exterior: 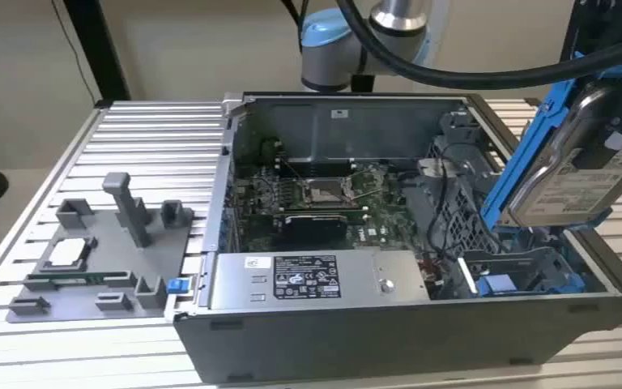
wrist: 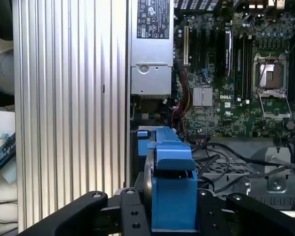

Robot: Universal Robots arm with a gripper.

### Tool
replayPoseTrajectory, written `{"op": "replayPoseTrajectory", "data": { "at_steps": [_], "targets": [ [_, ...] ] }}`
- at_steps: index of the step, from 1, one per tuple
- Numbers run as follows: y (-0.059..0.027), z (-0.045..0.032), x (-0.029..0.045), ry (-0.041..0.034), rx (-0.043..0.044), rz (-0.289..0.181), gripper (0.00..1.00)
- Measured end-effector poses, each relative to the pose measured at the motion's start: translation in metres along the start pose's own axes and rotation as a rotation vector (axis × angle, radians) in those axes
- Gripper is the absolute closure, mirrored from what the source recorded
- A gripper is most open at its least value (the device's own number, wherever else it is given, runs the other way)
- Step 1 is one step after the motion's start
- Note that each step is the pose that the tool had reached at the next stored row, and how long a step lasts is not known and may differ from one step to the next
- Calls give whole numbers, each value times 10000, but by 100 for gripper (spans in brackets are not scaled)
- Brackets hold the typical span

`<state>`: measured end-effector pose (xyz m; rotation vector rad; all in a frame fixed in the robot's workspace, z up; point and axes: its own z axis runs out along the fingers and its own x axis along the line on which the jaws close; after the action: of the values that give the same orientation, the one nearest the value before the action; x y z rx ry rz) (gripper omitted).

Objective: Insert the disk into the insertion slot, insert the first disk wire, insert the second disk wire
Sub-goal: 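Insert the disk into the insertion slot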

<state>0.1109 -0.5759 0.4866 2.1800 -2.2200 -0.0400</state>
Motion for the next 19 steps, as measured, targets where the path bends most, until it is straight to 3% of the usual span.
{"op": "replayPoseTrajectory", "data": {
  "at_steps": [14,19],
  "targets": [
    [-4,3,2,2,0,0,100],
    [-61,74,16,1,-9,1,100]
  ]
}}
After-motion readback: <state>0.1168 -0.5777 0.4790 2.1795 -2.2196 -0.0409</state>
